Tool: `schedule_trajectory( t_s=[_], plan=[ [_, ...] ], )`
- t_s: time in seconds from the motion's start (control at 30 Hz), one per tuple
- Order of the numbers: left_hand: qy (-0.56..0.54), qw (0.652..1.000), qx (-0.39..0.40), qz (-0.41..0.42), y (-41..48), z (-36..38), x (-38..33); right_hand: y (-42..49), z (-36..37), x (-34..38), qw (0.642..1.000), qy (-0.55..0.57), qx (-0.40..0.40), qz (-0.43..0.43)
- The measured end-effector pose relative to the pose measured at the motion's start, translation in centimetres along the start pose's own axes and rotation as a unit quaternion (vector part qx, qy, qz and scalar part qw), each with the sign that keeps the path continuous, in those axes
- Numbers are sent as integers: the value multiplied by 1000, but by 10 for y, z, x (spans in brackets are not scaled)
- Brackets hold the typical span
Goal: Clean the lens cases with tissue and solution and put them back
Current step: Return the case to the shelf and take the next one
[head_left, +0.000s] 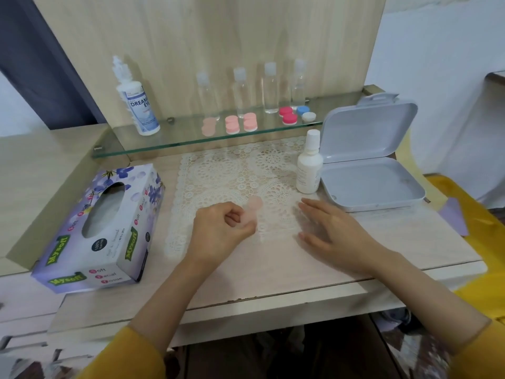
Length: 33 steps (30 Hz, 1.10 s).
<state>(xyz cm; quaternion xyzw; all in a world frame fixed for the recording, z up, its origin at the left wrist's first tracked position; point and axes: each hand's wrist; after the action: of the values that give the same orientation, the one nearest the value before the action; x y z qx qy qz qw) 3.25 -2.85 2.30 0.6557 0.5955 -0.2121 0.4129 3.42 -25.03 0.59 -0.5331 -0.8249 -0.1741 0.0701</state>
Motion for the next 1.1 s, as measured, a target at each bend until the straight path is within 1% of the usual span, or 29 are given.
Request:
schedule_trajectory(
  t_s=[0.13,0.37,0.53,0.63,0.73,0.87,1.0,1.1],
  plan=[
    [-5,999,-28,25,26,-6,-21,-7,1,-12,1000,-14,21,2],
    [52,995,-55,63,90,-3,-57,-7,8,-18,999,-20,27,-11],
    [106,991,-68,54,137,5,-77,-7,10,-20,1000,-19,15,-20],
    [161,984,-51,54,156,14,-80,-6,11,-20,999,-18,12,-26],
    [192,979,-40,57,169,23,-80,-7,12,-20,1000,-10,9,-27],
    [214,974,-46,61,176,31,-80,-7,12,-21,1000,-5,0,-23],
    [240,968,-41,67,178,33,-75,-7,12,-20,999,-30,16,-18],
    [244,967,-35,68,177,33,-72,-6,13,-21,1000,-12,-1,-19]
  ],
)
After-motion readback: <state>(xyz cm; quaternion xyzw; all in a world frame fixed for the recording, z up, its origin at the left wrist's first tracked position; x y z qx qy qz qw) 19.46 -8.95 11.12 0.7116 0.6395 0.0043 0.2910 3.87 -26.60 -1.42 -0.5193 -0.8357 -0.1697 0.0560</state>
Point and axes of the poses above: each hand's wrist, its own y-axis towards the middle knuckle, its own z-axis out of the palm, x = y × z, and after that the axes turned 6 degrees about -y, right-handed
